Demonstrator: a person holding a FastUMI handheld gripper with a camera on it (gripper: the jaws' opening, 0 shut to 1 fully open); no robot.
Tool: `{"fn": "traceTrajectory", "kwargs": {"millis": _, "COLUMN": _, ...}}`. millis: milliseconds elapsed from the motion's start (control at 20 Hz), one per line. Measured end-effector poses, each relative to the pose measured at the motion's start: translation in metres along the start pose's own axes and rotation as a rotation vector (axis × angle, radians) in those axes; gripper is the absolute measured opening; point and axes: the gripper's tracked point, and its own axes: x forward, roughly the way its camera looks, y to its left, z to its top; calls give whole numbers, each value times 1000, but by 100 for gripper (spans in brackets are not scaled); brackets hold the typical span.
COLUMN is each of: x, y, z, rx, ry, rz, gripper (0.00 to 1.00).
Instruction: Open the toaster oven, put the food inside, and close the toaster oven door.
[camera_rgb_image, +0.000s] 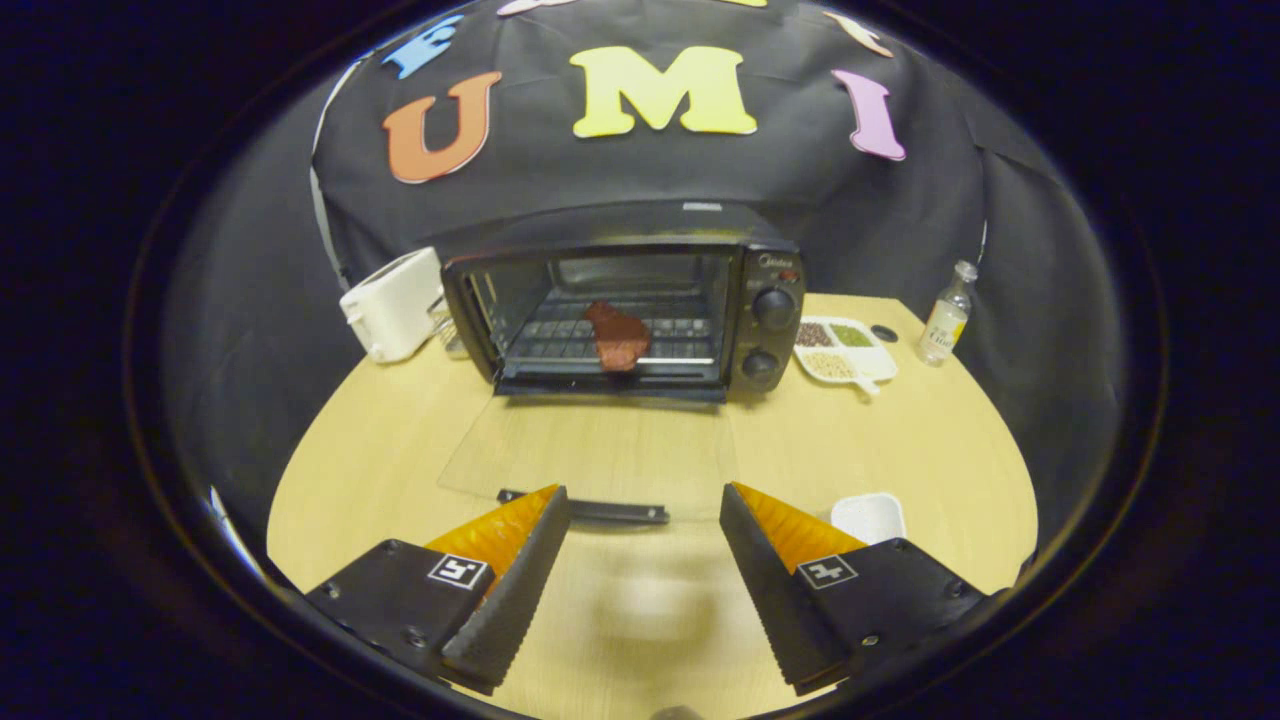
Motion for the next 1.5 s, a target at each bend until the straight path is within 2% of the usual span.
{"fn": "traceTrajectory", "kwargs": {"millis": 250, "x": 15, "y": 25, "z": -47, "rx": -10, "ry": 99, "rz": 33, "gripper": 98}}
{"fn": "traceTrajectory", "kwargs": {"millis": 550, "x": 52, "y": 43, "z": -69, "rx": 17, "ry": 167, "rz": 28, "gripper": 97}}
{"fn": "traceTrajectory", "kwargs": {"millis": 950, "x": 87, "y": 42, "z": -71, "rx": 34, "ry": 208, "rz": -44, "gripper": 97}}
{"fn": "traceTrajectory", "kwargs": {"millis": 1500, "x": 85, "y": 40, "z": -50, "rx": 80, "ry": 211, "rz": -61, "gripper": 97}}
